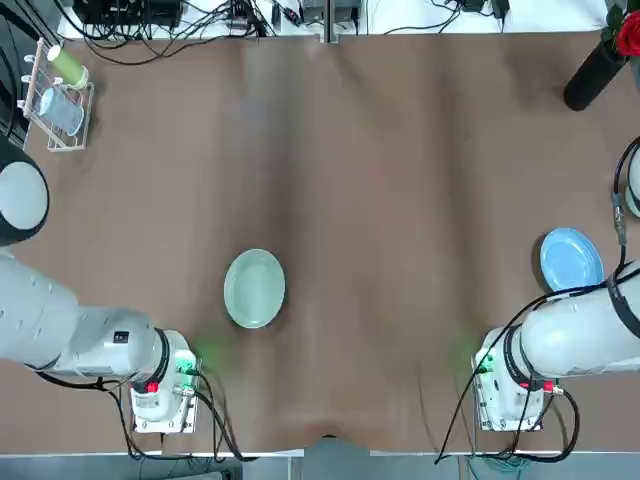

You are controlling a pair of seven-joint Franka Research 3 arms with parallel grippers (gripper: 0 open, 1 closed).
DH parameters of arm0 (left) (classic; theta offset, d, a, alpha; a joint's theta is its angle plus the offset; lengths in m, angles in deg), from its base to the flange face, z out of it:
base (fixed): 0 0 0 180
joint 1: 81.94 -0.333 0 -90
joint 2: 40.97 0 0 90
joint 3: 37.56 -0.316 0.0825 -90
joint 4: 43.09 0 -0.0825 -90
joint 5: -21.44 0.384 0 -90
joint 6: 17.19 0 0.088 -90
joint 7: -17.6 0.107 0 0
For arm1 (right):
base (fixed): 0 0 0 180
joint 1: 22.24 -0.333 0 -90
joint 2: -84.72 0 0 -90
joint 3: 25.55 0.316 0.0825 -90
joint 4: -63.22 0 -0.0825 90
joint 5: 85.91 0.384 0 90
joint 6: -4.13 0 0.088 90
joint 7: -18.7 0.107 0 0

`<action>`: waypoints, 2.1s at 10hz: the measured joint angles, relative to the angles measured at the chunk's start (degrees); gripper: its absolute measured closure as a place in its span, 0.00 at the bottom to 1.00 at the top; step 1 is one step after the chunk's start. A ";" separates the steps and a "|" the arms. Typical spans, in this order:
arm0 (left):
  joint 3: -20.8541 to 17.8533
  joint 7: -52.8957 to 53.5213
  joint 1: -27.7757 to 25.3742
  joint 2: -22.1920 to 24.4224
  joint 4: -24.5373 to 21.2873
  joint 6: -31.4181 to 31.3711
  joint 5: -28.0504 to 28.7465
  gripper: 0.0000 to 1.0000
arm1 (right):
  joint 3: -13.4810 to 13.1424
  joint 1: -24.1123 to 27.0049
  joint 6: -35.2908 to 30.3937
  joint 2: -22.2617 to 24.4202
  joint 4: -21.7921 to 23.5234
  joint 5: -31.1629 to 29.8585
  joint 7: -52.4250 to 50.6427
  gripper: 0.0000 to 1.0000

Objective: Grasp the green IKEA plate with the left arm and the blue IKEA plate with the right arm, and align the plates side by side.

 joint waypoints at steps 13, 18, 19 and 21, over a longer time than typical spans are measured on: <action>-0.03 1.81 -0.37 2.92 -1.22 3.73 0.00 0.00 | -0.13 0.03 0.00 0.00 -0.18 -0.02 0.08 0.00; 0.85 0.08 -0.17 15.87 -20.88 -6.53 -0.11 0.00 | 0.57 -0.87 -2.13 0.26 -2.86 0.12 0.09 0.00; 1.14 -1.02 -0.17 19.17 -26.03 -9.94 -0.68 0.00 | 0.61 -1.08 -3.29 0.22 -2.79 0.12 0.26 0.00; 2.93 -5.11 -0.18 25.30 -35.79 -16.29 -1.89 0.00 | 0.59 -1.11 -5.11 0.09 -2.67 0.13 2.54 0.00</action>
